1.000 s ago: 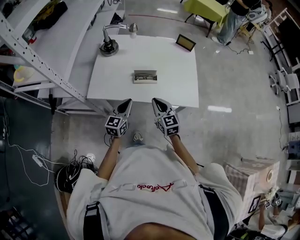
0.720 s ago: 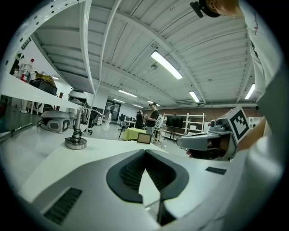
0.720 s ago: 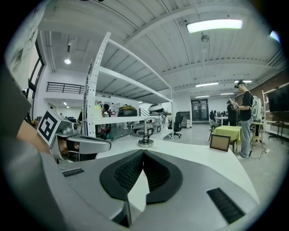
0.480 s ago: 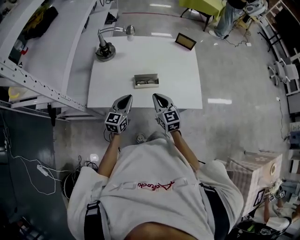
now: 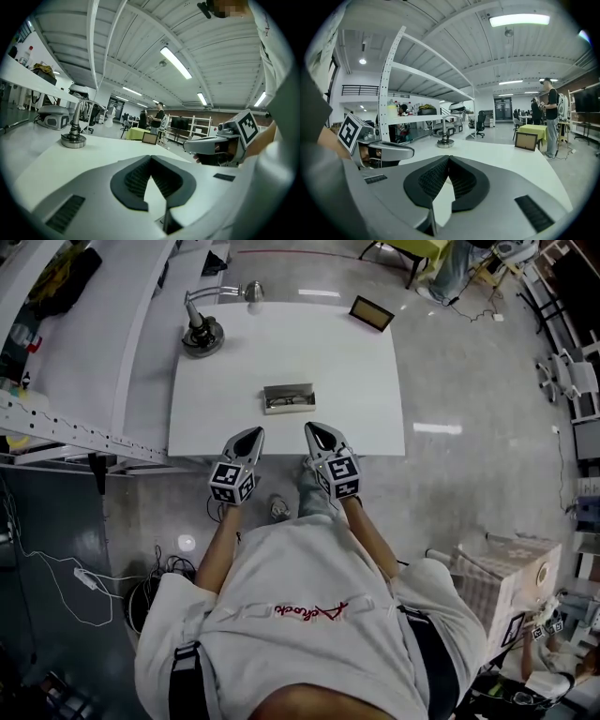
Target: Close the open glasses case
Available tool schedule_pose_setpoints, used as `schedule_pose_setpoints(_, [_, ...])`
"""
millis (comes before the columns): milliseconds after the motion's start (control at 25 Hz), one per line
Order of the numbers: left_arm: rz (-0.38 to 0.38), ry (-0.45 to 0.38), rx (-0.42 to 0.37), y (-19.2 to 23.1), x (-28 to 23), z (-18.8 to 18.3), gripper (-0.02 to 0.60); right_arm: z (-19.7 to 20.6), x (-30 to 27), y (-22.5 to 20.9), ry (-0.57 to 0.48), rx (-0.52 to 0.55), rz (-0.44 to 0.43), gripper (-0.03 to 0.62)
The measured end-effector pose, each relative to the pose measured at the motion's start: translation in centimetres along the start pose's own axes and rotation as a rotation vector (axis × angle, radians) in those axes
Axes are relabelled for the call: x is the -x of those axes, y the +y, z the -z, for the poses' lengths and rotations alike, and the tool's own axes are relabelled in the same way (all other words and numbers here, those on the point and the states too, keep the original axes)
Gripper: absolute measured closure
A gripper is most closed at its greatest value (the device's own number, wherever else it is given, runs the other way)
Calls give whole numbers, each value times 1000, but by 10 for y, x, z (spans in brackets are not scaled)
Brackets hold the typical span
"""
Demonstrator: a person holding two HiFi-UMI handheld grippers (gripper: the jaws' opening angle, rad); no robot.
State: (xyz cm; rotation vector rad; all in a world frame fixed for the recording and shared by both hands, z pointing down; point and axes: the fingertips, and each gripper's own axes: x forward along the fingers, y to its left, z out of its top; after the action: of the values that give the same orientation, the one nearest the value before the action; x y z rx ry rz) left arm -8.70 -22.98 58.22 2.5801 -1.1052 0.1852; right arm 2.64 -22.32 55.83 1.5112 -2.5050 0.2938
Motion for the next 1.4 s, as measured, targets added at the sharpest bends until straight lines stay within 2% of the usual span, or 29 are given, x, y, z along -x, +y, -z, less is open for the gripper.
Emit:
schedule_pose_setpoints(400, [-27,23,20,12,-33,-4,557,0,-23,-31,22,-15,-17,566])
schedule_pose_setpoints(600, [-39,46,37,18,-46,2,557,13,-33,-40,56,-38,-38,566])
schedule_pose_setpoints(1080, [-61,132,111,17,-57,45,557,67,-34,-35,187,-102,-99,566])
schedule_pose_setpoints(1400, [-68,161,136,16,-63,57,557,81,-37,-37,208,-132,-104,566])
